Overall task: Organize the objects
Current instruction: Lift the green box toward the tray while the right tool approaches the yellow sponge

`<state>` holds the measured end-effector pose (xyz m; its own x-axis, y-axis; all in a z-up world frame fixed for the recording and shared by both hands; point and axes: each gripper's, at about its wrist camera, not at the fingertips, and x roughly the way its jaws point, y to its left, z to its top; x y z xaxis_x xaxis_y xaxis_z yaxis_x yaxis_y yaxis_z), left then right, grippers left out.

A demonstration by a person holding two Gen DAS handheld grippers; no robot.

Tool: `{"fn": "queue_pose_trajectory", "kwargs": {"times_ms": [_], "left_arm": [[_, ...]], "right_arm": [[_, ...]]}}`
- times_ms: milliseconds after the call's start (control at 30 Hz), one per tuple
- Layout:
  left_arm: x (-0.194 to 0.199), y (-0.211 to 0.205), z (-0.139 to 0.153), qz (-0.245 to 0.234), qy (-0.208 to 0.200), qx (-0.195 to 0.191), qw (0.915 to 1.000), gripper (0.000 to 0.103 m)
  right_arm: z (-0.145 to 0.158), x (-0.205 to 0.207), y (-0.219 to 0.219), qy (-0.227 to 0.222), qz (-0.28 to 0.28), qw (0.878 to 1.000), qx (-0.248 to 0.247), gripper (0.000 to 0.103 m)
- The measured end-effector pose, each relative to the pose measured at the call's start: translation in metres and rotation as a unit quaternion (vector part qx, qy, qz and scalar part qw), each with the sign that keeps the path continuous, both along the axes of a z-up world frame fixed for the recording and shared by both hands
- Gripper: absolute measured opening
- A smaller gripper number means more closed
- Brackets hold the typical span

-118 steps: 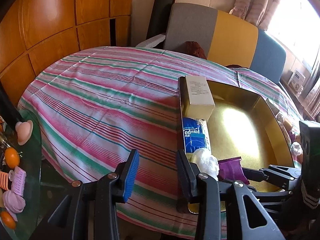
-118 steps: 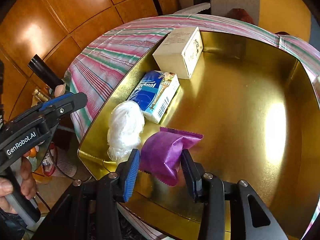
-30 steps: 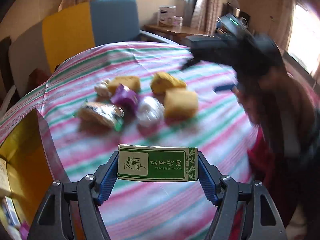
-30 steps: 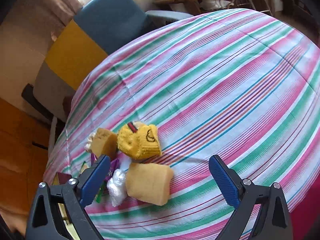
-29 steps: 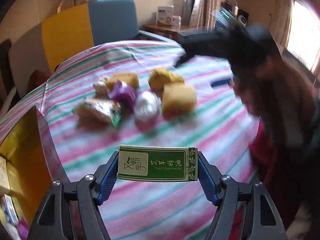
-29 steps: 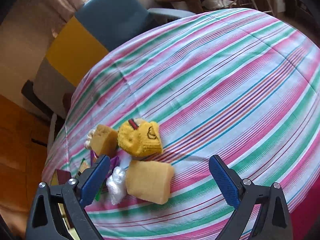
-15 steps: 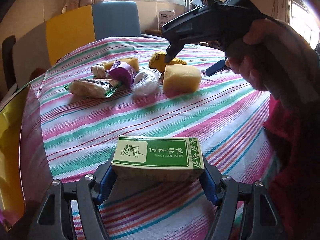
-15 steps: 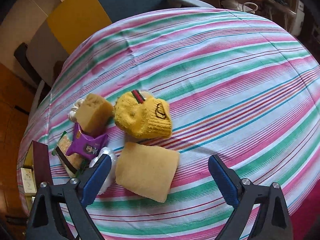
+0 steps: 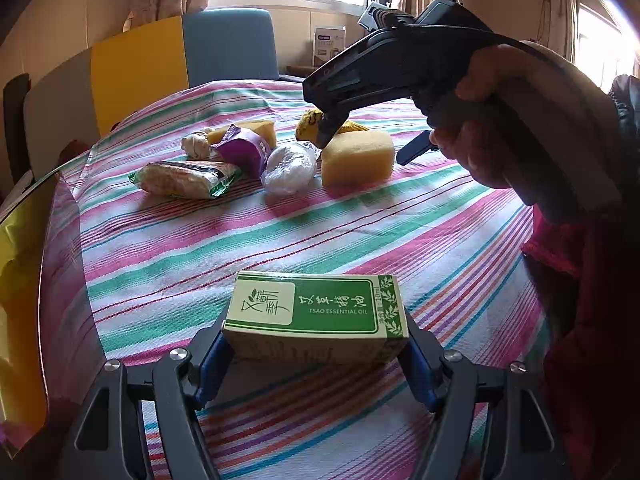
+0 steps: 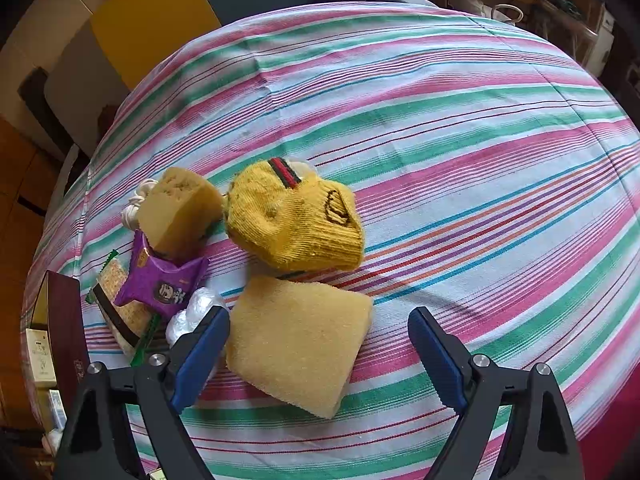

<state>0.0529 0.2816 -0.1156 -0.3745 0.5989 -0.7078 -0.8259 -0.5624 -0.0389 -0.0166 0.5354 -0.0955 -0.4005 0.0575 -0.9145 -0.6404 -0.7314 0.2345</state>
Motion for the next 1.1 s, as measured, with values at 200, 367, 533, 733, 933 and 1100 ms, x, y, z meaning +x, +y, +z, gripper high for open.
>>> {"fn": "queue_pose_trajectory", "kwargs": {"times_ms": [200,367,533,733,933,1100], "left_arm": [[0.000,0.001,0.000,0.000,-0.002,0.000,1.0000,0.074],[0.001,0.002,0.000,0.000,-0.004,0.001,1.0000,0.074],[0.002,0.001,0.000,0.000,-0.004,0.001,1.0000,0.074],[0.003,0.001,0.000,0.000,-0.004,0.001,1.0000,0.074],[0.003,0.001,0.000,0.000,-0.004,0.001,1.0000,0.074],[0.003,0.001,0.000,-0.001,-0.004,0.000,1.0000,0.074]], "right_arm": [[-0.004,-0.002,0.003,-0.006,-0.004,1.000,-0.012,0.092],[0.001,0.001,0.004,0.005,-0.004,1.000,-0.015,0.094],[0.000,0.001,0.005,0.005,-0.007,1.000,-0.021,0.095],[0.001,-0.008,0.000,0.004,0.008,1.000,-0.001,0.095],[0.002,-0.008,-0.003,-0.002,0.011,1.000,0.027,0.089],[-0.003,-0.009,-0.010,-0.021,0.042,0.998,0.032,0.062]]}}
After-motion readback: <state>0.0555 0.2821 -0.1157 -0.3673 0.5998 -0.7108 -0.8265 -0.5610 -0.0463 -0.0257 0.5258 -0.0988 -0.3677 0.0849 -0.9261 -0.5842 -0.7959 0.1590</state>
